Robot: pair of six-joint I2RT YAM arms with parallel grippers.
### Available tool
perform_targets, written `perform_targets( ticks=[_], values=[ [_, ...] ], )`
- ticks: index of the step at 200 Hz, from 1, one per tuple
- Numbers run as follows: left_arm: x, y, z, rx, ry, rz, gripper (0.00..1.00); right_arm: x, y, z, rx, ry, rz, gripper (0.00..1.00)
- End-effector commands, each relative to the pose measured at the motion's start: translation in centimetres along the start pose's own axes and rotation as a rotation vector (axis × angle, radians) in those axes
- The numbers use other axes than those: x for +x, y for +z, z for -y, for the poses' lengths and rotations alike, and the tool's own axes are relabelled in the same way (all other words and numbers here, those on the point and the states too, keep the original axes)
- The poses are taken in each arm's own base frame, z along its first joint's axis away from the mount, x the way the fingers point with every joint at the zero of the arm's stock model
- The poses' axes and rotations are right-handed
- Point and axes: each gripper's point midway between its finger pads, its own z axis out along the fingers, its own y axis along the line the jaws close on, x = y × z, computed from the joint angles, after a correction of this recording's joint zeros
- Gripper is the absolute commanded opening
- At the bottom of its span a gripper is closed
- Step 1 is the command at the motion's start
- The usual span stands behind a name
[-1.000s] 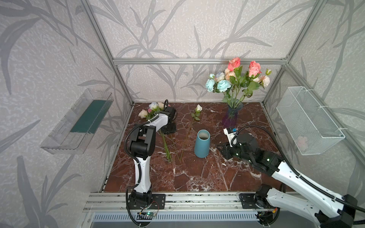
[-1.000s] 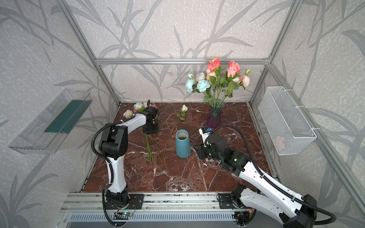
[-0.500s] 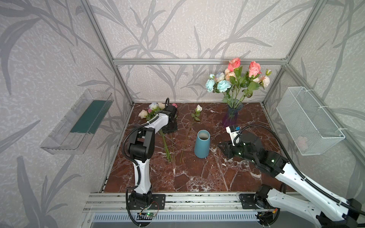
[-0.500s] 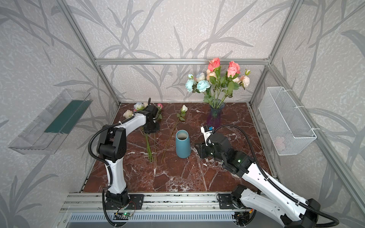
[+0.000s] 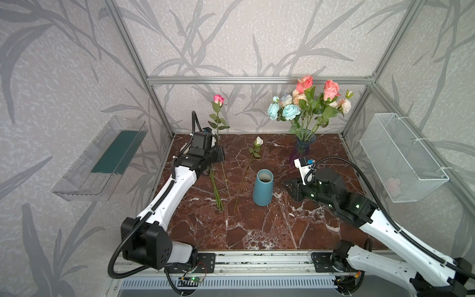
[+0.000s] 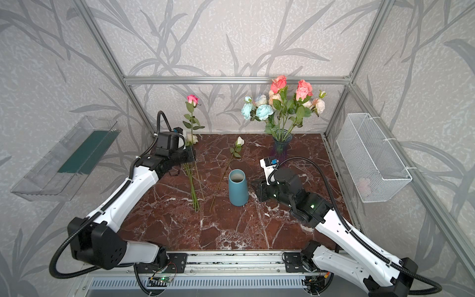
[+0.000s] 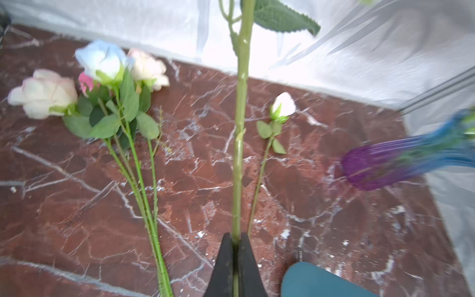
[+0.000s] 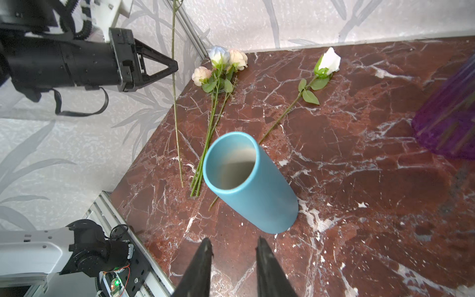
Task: Arrange the flowers into the vase
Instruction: 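Grasp a pink rose stem with left gripper and lift it upright, then close right gripper on the pink rose stem below the left gripper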
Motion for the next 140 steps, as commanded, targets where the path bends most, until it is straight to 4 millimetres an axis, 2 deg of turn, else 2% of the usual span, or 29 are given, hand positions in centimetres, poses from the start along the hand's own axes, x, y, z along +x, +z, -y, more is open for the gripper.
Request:
perform_targets(
  ticks=[1, 25, 44, 61, 91, 111, 140],
  values=[
    [-3.5, -4.6, 5.8, 0.279, 0.09, 0.206, 0.0, -4.1, -0.9, -3.0, -0.102, -0.046, 0.105, 0.32],
    [-3.6, -9.4, 9.8, 0.487, 0.181, 0.302, 0.0, -7.6, -1.9, -4.9, -0.142, -0.097, 0.214, 0.38],
    [-2.7, -11.8, 12.4, 0.601, 0.249, 0.302, 0.0, -10.4, -2.6, -6.6, -0.19, -0.104, 0.309, 0.44],
    [-1.4, -12.3, 14.2, 0.661, 0.298, 0.259, 0.0, -12.5, -2.6, -9.2, -0.279, -0.119, 0.367, 0.47],
    [0.1, -12.5, 15.7, 0.696, 0.333, 0.212, 0.0, -14.2, 0.1, -13.4, -0.379, -0.179, 0.34, 0.5],
    [0.1, -12.6, 15.9, 0.709, 0.32, 0.215, 0.0, -14.7, 1.7, -14.6, -0.403, -0.169, 0.321, 0.5],
    [0.0, -12.9, 16.1, 0.721, 0.312, 0.222, 0.0, -14.6, 4.0, -14.8, -0.395, -0.144, 0.313, 0.49]
  ],
)
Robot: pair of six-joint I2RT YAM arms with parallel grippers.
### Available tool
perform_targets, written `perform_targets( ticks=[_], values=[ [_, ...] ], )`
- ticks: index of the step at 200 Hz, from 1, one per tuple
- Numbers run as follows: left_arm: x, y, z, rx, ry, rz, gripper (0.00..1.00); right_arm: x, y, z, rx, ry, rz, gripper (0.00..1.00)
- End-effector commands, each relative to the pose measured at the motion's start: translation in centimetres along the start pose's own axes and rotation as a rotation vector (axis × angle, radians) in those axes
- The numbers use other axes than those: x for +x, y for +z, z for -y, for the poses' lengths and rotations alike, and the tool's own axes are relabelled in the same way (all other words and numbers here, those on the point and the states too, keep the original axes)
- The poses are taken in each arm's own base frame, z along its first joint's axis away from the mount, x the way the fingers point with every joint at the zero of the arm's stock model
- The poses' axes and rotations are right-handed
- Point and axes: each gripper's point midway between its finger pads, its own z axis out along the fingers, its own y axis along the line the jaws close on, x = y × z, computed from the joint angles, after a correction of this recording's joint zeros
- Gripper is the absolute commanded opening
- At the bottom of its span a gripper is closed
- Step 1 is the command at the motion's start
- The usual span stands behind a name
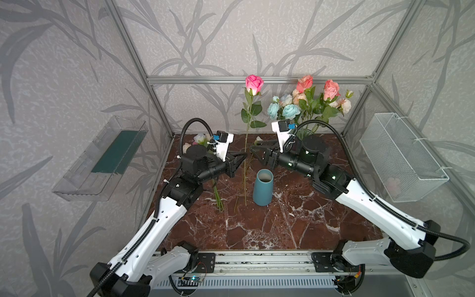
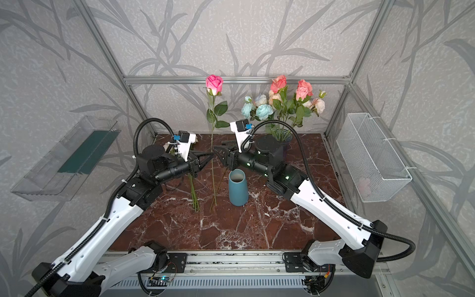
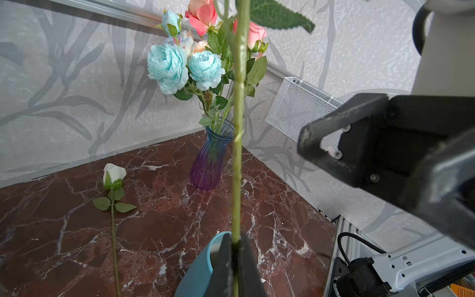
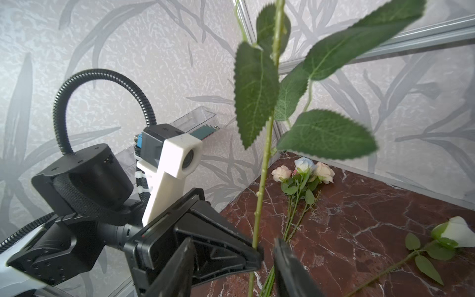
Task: Arrange the flowers into the vase
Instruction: 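Close right gripper on the pink rose stem below the left gripper, then open left gripper and withdraw while right gripper lowers rose into teal vase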
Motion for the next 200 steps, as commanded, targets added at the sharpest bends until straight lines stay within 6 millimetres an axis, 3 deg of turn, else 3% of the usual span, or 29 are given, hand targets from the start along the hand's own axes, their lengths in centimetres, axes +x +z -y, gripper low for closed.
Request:
perform_targets(
  ticks=[1, 27, 42, 67, 96, 109, 127, 140, 168, 200],
  values=[
    [-1.3, -0.5, 1.4, 0.043, 0.031, 0.037, 0.0, -1.2, 0.9, -1.0, -0.038, -0.002, 0.041, 0.49],
    [-1.4, -0.7, 1.6, 0.051, 0.03, 0.046, 0.0, -0.5, 2.4, -0.7, -0.037, 0.004, 0.02, 0.43],
    [-1.4, -0.7, 1.6, 0.055, 0.031, 0.046, 0.0, -0.4, 3.1, -0.6, -0.043, 0.01, 0.015, 0.34],
    [-1.6, -0.8, 1.7, 0.051, 0.035, 0.053, 0.0, -0.2, 3.6, -0.5, -0.038, 0.015, 0.009, 0.12],
    [-1.5, -0.9, 1.3, 0.031, 0.036, 0.057, 0.0, -0.1, 3.6, -0.4, -0.033, 0.015, 0.005, 0.04],
    [-1.5, -0.9, 1.1, 0.023, 0.033, 0.059, 0.17, 0.0, 3.6, -0.4, -0.031, 0.012, 0.001, 0.02],
    [-1.5, -0.9, 0.7, 0.001, 0.029, 0.075, 0.56, -0.1, 3.5, -0.5, -0.02, -0.009, 0.007, 0.01],
    [-1.6, -1.3, 0.2, -0.036, 0.037, 0.092, 0.7, -0.6, 3.1, -0.4, 0.0, -0.04, 0.022, 0.01],
    [-2.4, -2.8, -2.3, -0.199, 0.05, 0.197, 0.75, -2.5, 1.6, -0.1, 0.065, -0.109, 0.069, 0.01],
    [-3.8, -6.5, -5.4, -0.411, 0.026, 0.405, 0.75, -5.1, -0.8, 0.2, 0.145, -0.182, 0.14, 0.0]
  ],
)
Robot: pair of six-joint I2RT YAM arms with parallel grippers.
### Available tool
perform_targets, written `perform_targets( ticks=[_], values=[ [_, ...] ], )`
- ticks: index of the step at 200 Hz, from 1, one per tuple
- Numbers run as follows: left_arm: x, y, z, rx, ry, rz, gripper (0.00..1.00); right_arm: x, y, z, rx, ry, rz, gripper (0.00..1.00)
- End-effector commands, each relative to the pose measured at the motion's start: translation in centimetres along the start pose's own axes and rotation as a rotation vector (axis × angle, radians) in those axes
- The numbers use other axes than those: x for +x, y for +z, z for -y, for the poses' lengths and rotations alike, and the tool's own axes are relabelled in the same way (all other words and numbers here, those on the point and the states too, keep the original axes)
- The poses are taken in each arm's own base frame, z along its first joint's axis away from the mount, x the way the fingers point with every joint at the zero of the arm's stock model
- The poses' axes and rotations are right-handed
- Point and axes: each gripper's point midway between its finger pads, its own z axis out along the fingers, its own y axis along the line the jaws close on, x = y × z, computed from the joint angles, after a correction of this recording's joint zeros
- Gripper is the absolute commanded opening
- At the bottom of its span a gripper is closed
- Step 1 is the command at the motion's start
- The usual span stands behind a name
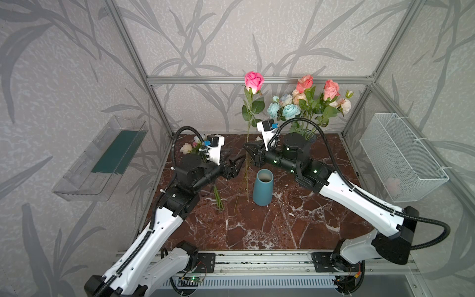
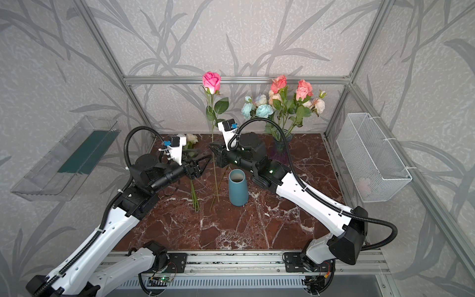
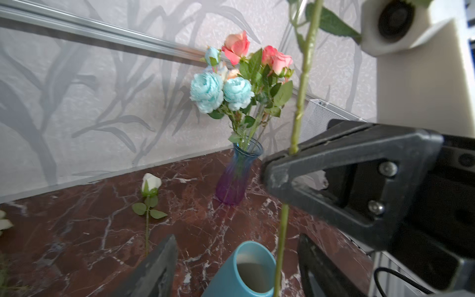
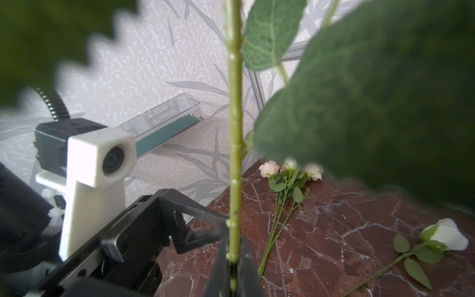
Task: Arrange the flowers into the vase
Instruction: 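Open left gripper and withdraw while right gripper lowers rose into teal vase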
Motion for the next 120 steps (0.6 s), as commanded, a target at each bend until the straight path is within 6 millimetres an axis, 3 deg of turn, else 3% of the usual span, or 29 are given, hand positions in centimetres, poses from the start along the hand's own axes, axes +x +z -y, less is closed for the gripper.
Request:
perform_targets(
  ticks=[1, 25, 67, 120],
  values=[
    [-3.6, -2.2, -3.1, -0.196, -0.01, 0.222, 0.75, -5.7, -3.7, -0.6, 0.062, -0.093, 0.153, 0.0],
    [-4.2, -3.5, -4.7, -0.288, -0.013, 0.277, 0.76, -7.2, -5.1, 0.3, 0.135, -0.157, 0.214, 0.0],
    [-3.9, -2.9, -5.1, -0.271, -0.049, 0.265, 0.75, -9.0, -6.7, 1.1, 0.195, -0.199, 0.28, 0.0],
    [-3.7, -2.6, -5.2, -0.267, -0.057, 0.254, 0.76, -8.3, -6.2, 4.2, 0.249, -0.166, 0.286, 0.0]
  ],
)
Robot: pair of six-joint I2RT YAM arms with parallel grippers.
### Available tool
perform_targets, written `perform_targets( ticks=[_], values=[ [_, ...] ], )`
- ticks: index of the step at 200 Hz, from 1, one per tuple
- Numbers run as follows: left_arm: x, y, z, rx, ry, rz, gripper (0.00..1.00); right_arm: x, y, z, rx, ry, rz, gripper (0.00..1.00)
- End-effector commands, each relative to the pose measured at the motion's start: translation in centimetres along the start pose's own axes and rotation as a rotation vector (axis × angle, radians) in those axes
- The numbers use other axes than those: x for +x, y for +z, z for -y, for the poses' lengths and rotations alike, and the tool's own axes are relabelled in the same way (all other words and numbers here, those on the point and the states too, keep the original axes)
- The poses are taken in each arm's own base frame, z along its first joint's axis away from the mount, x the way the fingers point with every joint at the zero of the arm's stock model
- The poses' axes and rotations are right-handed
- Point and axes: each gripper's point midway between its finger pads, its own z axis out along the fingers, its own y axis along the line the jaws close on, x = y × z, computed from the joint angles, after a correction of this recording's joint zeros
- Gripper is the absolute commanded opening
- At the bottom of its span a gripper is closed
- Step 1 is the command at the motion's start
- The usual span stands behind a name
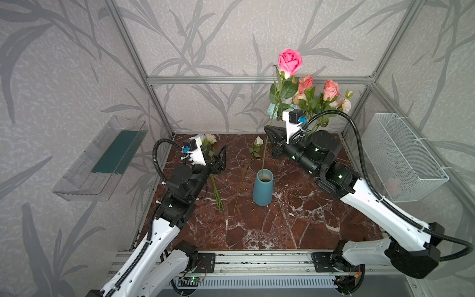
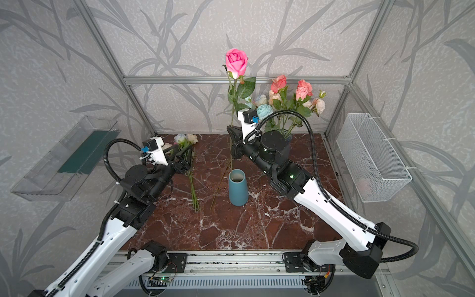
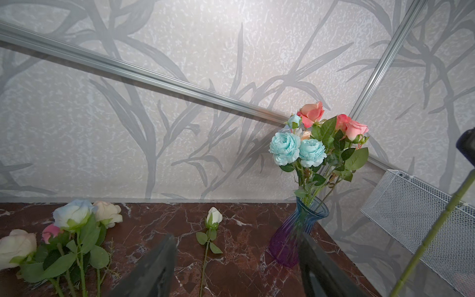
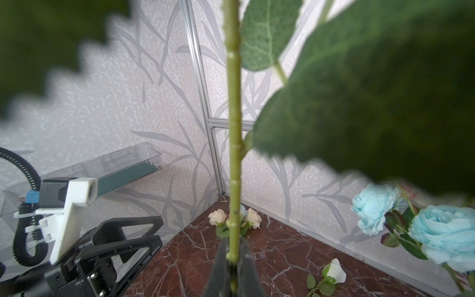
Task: Arrange the flowers into the vase
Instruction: 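Open left gripper and withdraw while right gripper lowers rose into teal vase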
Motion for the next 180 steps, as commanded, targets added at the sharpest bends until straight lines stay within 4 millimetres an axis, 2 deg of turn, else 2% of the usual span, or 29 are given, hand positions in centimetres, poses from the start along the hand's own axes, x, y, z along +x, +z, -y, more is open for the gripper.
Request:
perform_targets(
  ticks=[1, 25, 48, 60, 118, 146, 180],
  values=[
    [-0.9, 0.0, 0.1, 0.005, -0.019, 0.035, 0.76, -0.5, 0.2, 1.4, 0.04, 0.008, 0.05, 0.0],
    [-0.7, 0.2, 0.1, 0.01, -0.02, 0.028, 0.76, 1.8, 0.9, 2.7, 0.044, 0.032, 0.03, 0.0],
    [-0.5, 0.4, 0.2, 0.015, -0.022, 0.017, 0.76, 5.7, 1.9, 3.9, 0.056, 0.072, -0.053, 0.0],
    [-0.3, 0.5, 0.1, 0.015, -0.023, 0.011, 0.76, 7.8, 2.0, 4.1, 0.058, 0.084, -0.092, 0.0],
    [-0.1, 0.9, 0.1, 0.02, -0.036, -0.005, 0.76, 14.2, 1.3, 4.1, 0.038, 0.141, -0.245, 0.03],
    [0.2, 1.1, -0.1, 0.017, -0.039, -0.013, 0.76, 15.7, 0.9, 4.1, 0.036, 0.149, -0.306, 0.11],
    [0.4, 1.3, -0.1, 0.013, -0.038, -0.022, 0.78, 15.7, 0.3, 4.1, 0.038, 0.152, -0.321, 0.25]
  ],
)
